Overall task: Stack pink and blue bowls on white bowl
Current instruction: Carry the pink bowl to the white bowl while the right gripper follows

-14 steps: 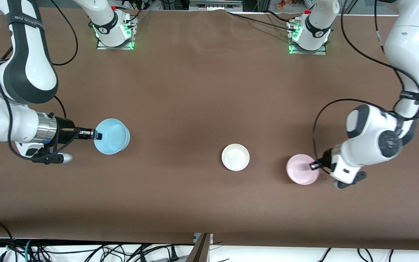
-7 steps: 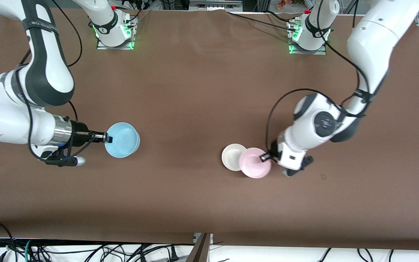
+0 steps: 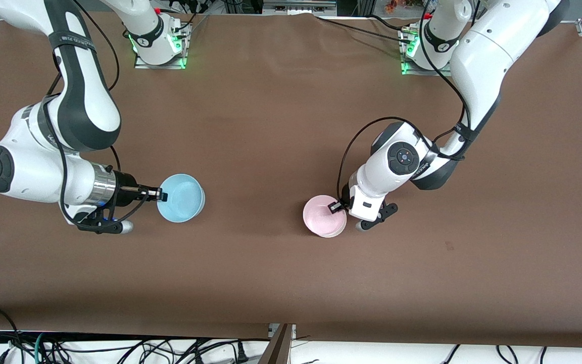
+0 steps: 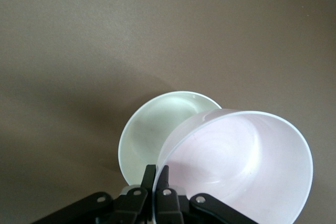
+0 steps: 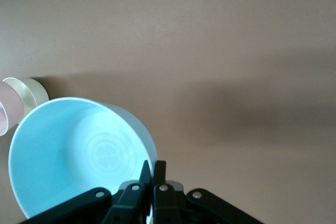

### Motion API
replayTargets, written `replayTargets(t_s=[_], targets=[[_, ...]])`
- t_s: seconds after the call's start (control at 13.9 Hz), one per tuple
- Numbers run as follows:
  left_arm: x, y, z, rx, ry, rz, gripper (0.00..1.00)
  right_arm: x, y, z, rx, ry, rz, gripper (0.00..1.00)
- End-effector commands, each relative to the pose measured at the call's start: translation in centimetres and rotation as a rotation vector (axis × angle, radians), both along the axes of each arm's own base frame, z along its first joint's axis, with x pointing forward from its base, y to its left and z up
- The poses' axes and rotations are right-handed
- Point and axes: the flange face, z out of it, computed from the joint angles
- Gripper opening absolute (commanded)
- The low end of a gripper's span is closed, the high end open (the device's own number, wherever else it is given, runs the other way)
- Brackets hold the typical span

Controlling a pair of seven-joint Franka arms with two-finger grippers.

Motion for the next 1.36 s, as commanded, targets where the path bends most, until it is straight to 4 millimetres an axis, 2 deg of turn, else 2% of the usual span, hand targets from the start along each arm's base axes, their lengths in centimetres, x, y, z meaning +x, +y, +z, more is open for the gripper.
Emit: replayTargets(t_s=[0.0, 0.14, 0.22, 0.36, 0.43, 0.5, 0.65, 1.01, 1.08, 1.29], targets=[[-0.7, 0.0, -0.8, 0.017, -0.031, -0.008, 0.0, 0.1, 1.3, 0.1, -0.009, -0.012, -0.027, 0.0], [-0.7, 0.1, -0.9, 0.02, -0.03, -0.008, 0.0, 0.0, 2.7, -0.4, -0.01, -0.014, -0.031, 0.0], [-0.8, 0.1, -1.0, 0.02, -0.029, -0.009, 0.0, 0.1, 2.8, -0.5, -0.013, -0.02, -0.059, 0.0], [-0.7, 0.2, -1.4, 0.019, -0.03, -0.008, 0.0, -0.2, 4.6, -0.8, -0.016, -0.016, -0.064, 0.0], [-0.7, 0.4, -2.1, 0.026, -0.027, -0.01, 0.0, -0.2, 5.1, -1.0, -0.016, -0.016, -0.075, 0.0], [-0.6, 0.4, -2.1, 0.033, -0.044, -0.022, 0.0, -0.1, 5.2, -0.9, -0.017, -0.023, -0.097, 0.0], [-0.7, 0.4, -2.6, 0.033, -0.04, -0.023, 0.0, -0.5, 6.7, -1.0, -0.017, -0.019, -0.105, 0.0], [-0.7, 0.3, -2.9, 0.032, -0.036, -0.022, 0.0, -0.7, 9.3, -1.7, -0.02, -0.025, -0.16, 0.0], [-0.6, 0.4, -2.7, 0.033, -0.038, -0.02, 0.06, -0.9, 10.1, -1.7, -0.018, -0.03, -0.171, 0.0], [-0.3, 0.6, -2.2, 0.031, -0.045, -0.013, 0.34, -0.9, 10.8, -2.2, -0.019, -0.032, -0.192, 0.0]])
